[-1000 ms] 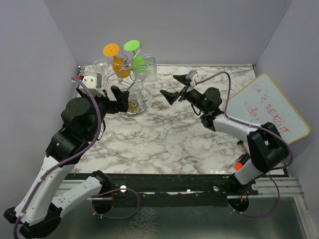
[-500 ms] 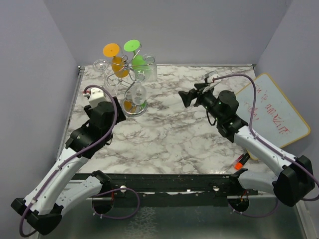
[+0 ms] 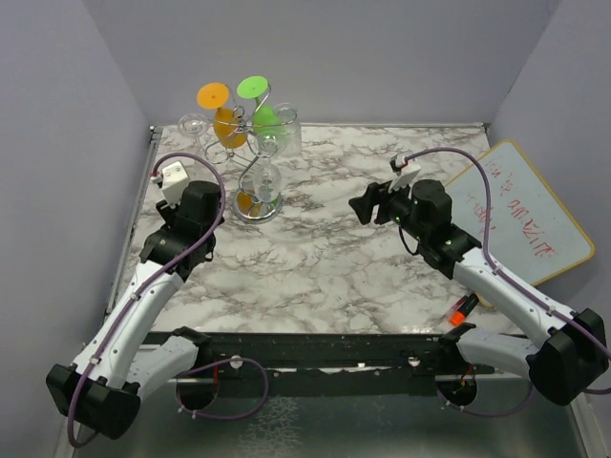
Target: Place the wine glass upside down on the wine glass rack
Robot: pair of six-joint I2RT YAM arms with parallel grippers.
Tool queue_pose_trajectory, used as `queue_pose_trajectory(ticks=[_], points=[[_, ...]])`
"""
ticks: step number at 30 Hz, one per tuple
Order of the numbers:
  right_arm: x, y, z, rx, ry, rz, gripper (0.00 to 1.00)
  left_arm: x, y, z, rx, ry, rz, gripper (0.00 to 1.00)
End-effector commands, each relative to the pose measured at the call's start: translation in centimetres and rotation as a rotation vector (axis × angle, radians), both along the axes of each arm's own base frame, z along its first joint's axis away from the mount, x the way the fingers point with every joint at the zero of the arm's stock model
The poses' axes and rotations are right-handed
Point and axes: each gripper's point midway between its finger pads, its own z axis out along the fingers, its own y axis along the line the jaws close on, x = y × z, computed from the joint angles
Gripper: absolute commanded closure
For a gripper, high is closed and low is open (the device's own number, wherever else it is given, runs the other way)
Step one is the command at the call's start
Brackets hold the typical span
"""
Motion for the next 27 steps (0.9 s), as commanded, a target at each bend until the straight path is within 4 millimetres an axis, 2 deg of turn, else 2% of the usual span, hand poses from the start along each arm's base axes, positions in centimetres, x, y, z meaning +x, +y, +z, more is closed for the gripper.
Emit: queue_pose_trajectory(ticks=[1,7,11,20,25,27], points=[[-1.5,0.1,-1.3,0.007,0.072,0.032,0.34,1.1,1.2,-0.9,-0.034,0.001,0.028,0.44],[-2.1,0.4,-2.1,0.069,0.147,0.017,0.48,2.1,2.1,-4.1,-0.126,0.034,0.056,0.53],[-2.8,0.6,-3.3,0.118,0.205,0.014,0.50,2.6,2.4,-5.3,-0.170,0.047,0.051,0.57],[-3.4,1.2,-4.1,0.134,0.261,0.040,0.53,2.7,1.9,-6.3,-0.195,0.099,-0.015,0.69],[-3.2,1.5,-3.6,0.146,0.267,0.045,0.53,2.5,0.9,-6.3,-0.209,0.136,-0.078,0.76],[-3.4,1.4,-4.1,0.136,0.303,0.035,0.52,2.4,0.4,-6.3,-0.219,0.154,-0.115,0.81]])
